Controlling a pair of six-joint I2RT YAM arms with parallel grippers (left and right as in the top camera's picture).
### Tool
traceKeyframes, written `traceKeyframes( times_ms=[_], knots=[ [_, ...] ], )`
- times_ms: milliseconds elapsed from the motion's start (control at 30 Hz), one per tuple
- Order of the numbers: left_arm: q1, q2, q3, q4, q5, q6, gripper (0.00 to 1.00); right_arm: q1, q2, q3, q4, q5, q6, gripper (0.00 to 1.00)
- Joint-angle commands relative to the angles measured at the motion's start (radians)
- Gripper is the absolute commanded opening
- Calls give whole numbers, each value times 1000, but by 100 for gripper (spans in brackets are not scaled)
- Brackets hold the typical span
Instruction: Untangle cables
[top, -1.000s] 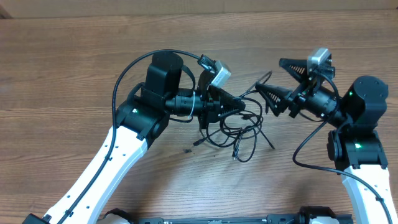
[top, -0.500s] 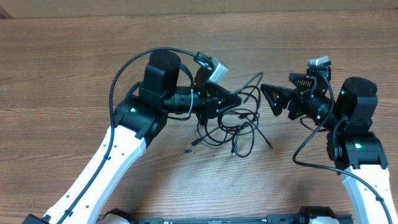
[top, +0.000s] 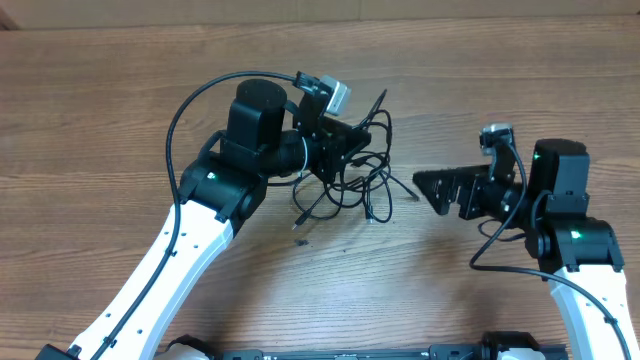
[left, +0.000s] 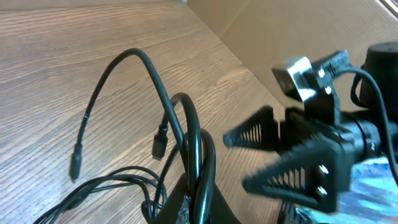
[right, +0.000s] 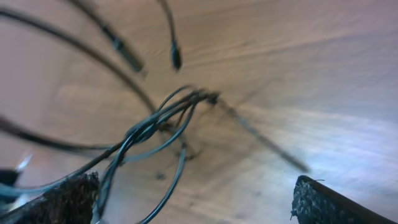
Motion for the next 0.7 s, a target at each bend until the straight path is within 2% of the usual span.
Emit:
traceKeyframes(
  times_ms=[0, 67, 267, 367, 667],
  knots=[
    [5, -16, 21, 12, -22, -21, 4, -3, -9, 6, -23, -118, 3, 100],
    [5, -16, 21, 22, -22, -26, 4, -3, -9, 6, -29, -124, 38, 100],
    [5, -16, 21, 89, -22, -75, 4, -3, -9, 6, -29, -124, 260, 100],
    [5, -16, 21, 123, -22, -95, 4, -3, -9, 6, -29, -124, 316, 100],
    [3, -16, 21, 155, -7, -116, 4, 5, -9, 6, -25, -135, 339, 100]
  ],
)
